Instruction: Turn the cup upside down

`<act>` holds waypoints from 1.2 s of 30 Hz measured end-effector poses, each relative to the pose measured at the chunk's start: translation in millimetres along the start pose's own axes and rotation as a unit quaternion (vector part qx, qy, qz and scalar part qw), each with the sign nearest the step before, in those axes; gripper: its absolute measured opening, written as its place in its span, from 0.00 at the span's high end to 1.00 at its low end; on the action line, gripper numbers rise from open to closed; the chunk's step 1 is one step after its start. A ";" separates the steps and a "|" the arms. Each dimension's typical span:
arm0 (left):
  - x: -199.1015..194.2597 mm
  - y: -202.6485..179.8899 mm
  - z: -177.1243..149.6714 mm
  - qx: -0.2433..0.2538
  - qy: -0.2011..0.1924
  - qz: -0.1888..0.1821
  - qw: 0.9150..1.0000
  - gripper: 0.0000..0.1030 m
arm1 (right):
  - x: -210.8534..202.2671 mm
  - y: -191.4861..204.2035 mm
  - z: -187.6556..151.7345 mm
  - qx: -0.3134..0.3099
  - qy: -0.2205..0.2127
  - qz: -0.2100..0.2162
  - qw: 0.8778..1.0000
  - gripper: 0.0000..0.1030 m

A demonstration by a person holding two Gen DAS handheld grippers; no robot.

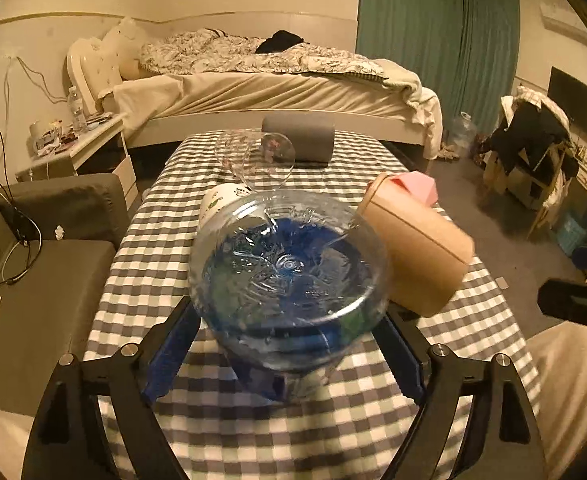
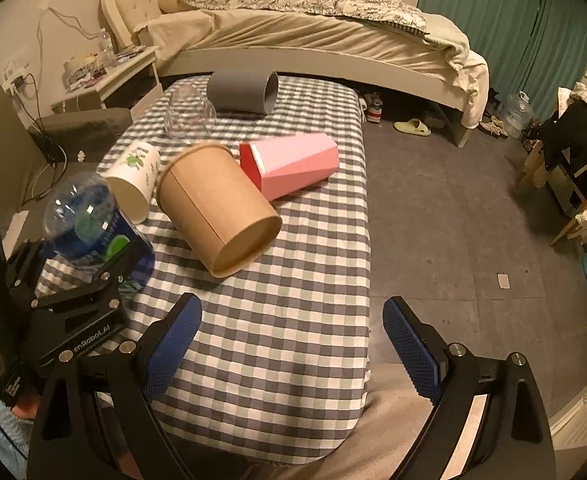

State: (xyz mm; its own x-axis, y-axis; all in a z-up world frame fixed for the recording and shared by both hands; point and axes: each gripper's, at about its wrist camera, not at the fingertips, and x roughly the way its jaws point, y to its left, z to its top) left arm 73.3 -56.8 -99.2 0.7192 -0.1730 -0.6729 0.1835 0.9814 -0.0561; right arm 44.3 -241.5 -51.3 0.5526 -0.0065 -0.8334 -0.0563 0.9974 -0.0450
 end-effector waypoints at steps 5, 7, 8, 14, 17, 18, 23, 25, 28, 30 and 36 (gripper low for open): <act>-32.6 6.2 3.4 -0.008 -0.021 0.003 1.000 0.10 | -23.9 5.1 -2.5 0.006 -0.037 0.008 0.999 0.10; -50.4 11.4 4.8 -0.015 -0.035 0.006 0.999 0.09 | -32.7 8.1 -6.6 0.010 -0.055 0.013 0.998 0.10; -60.6 15.3 5.3 -0.019 -0.042 0.006 0.999 0.08 | -36.7 9.7 -8.8 0.012 -0.065 0.016 0.998 0.10; -100.1 33.2 0.4 -0.029 -0.073 0.024 0.997 0.01 | -43.8 28.1 -31.2 0.017 -0.115 0.025 0.993 0.10; -107.7 43.0 -8.4 -0.033 -0.075 0.034 0.996 0.01 | -38.7 39.9 -43.5 0.013 -0.130 0.021 0.991 0.10; -107.9 46.1 -11.9 -0.035 -0.072 0.039 0.996 0.01 | -35.7 43.9 -48.6 0.012 -0.132 0.023 0.991 0.10; -101.8 54.1 -23.9 -0.047 -0.055 0.054 0.996 0.01 | -28.0 49.6 -58.2 0.019 -0.130 0.015 0.991 0.05; -99.9 54.9 -27.1 -0.044 -0.052 0.059 0.996 0.01 | -27.1 47.0 -59.4 0.029 -0.132 0.014 0.991 0.04; -97.3 54.7 -29.5 -0.041 -0.048 0.064 0.996 0.01 | -25.2 42.0 -59.9 0.044 -0.130 0.010 0.991 0.00; -97.0 54.5 -31.7 -0.040 -0.047 0.064 0.996 0.01 | -24.4 40.4 -59.5 0.048 -0.129 0.006 0.991 0.00; -99.0 56.8 -34.8 -0.040 -0.055 0.065 0.996 0.01 | -25.6 42.1 -61.4 0.040 -0.134 0.004 0.990 0.00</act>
State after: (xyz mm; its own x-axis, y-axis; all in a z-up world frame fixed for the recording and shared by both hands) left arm -10.8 18.9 -61.4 0.8038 -0.0478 -0.5930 0.0332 0.9988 -0.0355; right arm -23.3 -203.8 -65.6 0.7540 0.0101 -0.6568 -0.0018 0.9999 0.0133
